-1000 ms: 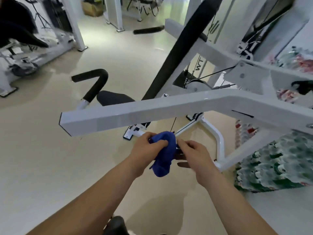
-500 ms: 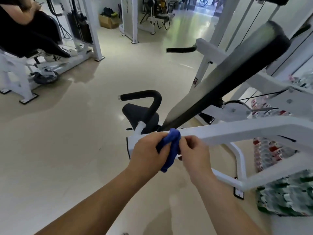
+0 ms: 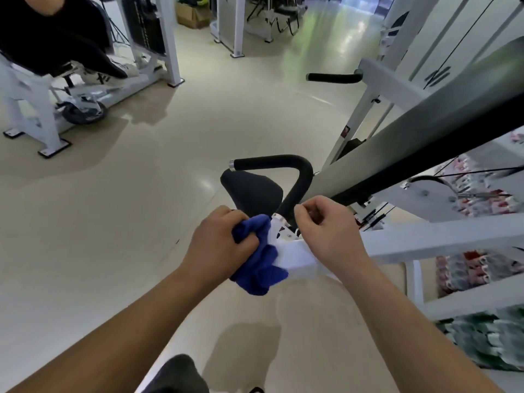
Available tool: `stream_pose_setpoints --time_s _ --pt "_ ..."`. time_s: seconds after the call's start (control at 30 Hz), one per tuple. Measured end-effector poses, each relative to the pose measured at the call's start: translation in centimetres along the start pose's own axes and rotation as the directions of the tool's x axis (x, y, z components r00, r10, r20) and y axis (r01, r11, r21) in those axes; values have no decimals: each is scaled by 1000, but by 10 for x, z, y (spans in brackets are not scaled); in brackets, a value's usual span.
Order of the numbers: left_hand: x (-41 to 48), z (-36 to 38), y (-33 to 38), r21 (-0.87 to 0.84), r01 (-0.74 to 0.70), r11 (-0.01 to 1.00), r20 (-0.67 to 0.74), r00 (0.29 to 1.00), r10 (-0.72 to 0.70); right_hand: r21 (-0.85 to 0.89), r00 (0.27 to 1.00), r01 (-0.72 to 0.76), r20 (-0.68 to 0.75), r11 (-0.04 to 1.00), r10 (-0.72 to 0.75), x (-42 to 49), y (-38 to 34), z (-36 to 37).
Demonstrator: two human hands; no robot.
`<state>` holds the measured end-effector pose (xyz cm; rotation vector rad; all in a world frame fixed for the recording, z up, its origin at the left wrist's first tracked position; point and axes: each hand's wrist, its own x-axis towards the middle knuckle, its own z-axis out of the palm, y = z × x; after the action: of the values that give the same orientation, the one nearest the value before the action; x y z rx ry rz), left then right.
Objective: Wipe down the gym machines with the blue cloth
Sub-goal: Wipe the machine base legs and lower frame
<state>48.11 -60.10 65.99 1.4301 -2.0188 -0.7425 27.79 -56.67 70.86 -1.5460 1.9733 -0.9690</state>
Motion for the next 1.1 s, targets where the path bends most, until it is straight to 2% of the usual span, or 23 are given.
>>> stream_pose_setpoints --time_s 0.07,0.17,0.27,0.37,0.47,0.6,0.73,0.83,0.93,1.1 --pt "14 -15 -24 -16 85 996 63 994 -84 -51 997 -1 78 999 5 14 -18 19" --pt "49 -36 -61 -147 205 968 106 976 -191 -130 963 -42 259 991 75 45 -47 57" --pt "91 -59 -105 -186 226 956 144 969 -201 -207 915 -117 357 971 187 77 -69 108" --pt "128 -83 -149 -219 255 942 233 951 -203 -236 908 -241 286 941 305 105 -84 165" --pt "163 -98 -184 -232 271 934 311 931 -193 -161 879 -415 183 896 440 129 -91 209" --pt "225 -98 -211 -226 311 923 377 902 -211 -13 794 -595 143 803 591 157 -86 249" --pt "284 -79 -221 -214 298 930 452 875 -176 101 717 -697 129 710 685 192 -68 282" --pt "326 -62 -227 -200 303 932 538 829 -154 245 676 -726 86 642 732 228 -57 299" --pt "374 -52 -232 -207 321 924 596 791 -141 391 660 -681 -41 620 750 273 -46 311" --pt "459 -45 -241 -206 298 932 635 766 -105 526 513 -698 -107 487 851 344 -37 329"
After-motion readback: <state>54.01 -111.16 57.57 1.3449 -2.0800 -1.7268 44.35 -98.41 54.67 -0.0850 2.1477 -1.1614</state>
